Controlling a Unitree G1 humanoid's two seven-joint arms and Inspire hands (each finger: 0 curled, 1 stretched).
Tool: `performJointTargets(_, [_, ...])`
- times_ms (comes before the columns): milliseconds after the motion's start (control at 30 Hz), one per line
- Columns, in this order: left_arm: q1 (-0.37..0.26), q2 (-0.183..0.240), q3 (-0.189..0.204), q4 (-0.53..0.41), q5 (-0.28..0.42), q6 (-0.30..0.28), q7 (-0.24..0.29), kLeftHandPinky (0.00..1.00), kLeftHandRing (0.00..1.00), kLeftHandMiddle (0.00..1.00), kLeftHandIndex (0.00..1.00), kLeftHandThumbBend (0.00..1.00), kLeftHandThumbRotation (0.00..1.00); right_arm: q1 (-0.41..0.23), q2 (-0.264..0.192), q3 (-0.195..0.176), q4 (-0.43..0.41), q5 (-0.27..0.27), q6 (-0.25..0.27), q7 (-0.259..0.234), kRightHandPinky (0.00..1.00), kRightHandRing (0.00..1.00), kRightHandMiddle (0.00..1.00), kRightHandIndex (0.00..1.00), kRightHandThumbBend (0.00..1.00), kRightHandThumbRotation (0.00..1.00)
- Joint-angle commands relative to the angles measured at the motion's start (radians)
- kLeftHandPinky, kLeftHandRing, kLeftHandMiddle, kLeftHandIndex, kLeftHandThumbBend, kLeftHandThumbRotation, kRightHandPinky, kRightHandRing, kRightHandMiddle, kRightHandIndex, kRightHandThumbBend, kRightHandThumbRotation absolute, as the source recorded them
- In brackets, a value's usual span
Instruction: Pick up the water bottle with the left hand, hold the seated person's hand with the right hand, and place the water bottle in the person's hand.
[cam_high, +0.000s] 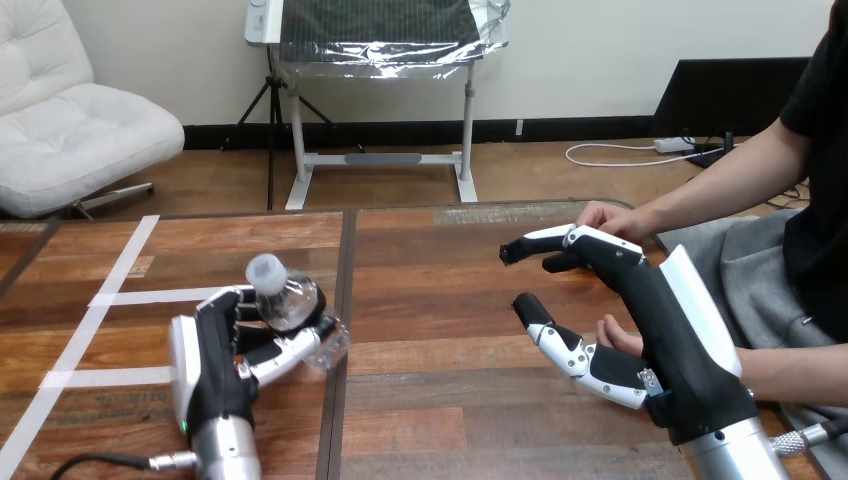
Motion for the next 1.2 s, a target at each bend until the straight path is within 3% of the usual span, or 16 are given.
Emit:
performJointTargets(0, [-0.004, -0.003, 0.001, -0.202, 0.012, -0.066, 0.0, 0.47, 0.45, 0.46, 0.5, 0.64, 0.0, -0.066, 0.005, 0.0, -0.026, 0.008, 0.013, -0.004, 0.71, 0.77, 0.72, 0.64, 0.35, 0.0])
performJointTargets(733, [0.164, -0.056, -0.003, -0.493, 0.001, -0.049, -0.063, 0.47, 0.45, 0.46, 0.5, 0.65, 0.0, -0.074, 0.001, 0.001, -0.023, 0.012, 0.015, -0.001, 0.73, 0.77, 0.72, 0.66, 0.34, 0.0])
performJointTargets(1167, [0.21, -0.065, -0.001, -0.57, 0.011, -0.042, -0.084, 0.46, 0.45, 0.46, 0.5, 0.64, 0.0, -0.079, 0.003, -0.001, -0.018, 0.014, 0.016, -0.005, 0.73, 0.77, 0.72, 0.66, 0.36, 0.0])
